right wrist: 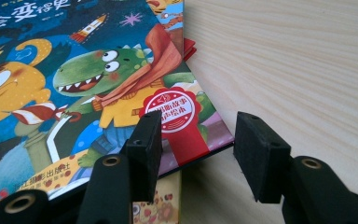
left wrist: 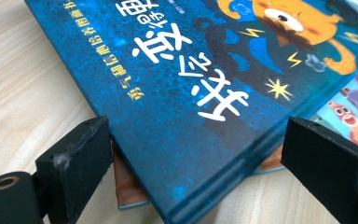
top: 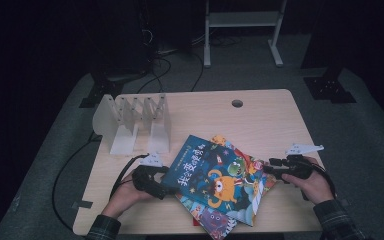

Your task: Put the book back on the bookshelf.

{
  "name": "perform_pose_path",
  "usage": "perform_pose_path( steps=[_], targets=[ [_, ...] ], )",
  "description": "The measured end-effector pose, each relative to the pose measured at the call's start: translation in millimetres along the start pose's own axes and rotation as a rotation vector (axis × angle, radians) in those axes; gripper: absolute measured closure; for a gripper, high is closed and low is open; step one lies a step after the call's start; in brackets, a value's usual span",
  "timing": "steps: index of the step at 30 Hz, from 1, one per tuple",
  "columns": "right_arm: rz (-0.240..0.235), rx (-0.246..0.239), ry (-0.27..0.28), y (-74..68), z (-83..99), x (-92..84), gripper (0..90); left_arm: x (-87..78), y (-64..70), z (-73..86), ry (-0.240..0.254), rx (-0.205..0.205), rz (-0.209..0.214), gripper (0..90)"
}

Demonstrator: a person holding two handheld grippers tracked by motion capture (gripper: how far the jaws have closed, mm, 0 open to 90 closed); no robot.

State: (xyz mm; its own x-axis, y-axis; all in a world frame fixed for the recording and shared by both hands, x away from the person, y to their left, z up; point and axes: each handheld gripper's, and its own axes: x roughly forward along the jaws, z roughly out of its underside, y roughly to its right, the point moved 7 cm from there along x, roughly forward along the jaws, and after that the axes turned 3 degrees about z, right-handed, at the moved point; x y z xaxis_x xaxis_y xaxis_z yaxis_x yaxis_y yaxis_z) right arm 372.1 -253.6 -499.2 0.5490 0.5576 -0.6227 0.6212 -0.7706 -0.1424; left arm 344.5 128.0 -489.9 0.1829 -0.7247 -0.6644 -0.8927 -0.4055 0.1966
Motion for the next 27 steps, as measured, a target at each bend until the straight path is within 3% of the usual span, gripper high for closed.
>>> perform_pose_path(
  steps=[6, 15, 21, 27],
  targets=[
    [-0.006, 0.001, 0.013, 0.6, -3.4, 5.0, 51.2, -1.9, 1.0, -1.1, 0.011, -0.013, 0.006, 7.9],
    [-0.007, -0.02, 0.001, -0.7, -11.5, 13.7, 51.2, -0.3, -8.7, 0.4, 0.021, -0.033, -0.023, 6.7],
    [0.001, -0.048, 0.003, -4.3, -17.2, 19.9, 52.3, 2.7, -17.5, -2.9, 0.031, -0.04, -0.026, 5.6],
    [-0.004, -0.045, 0.004, -5.4, -17.8, 21.4, 52.4, 8.8, -22.9, -9.5, 0.045, -0.045, -0.017, 4.9]
  ],
)
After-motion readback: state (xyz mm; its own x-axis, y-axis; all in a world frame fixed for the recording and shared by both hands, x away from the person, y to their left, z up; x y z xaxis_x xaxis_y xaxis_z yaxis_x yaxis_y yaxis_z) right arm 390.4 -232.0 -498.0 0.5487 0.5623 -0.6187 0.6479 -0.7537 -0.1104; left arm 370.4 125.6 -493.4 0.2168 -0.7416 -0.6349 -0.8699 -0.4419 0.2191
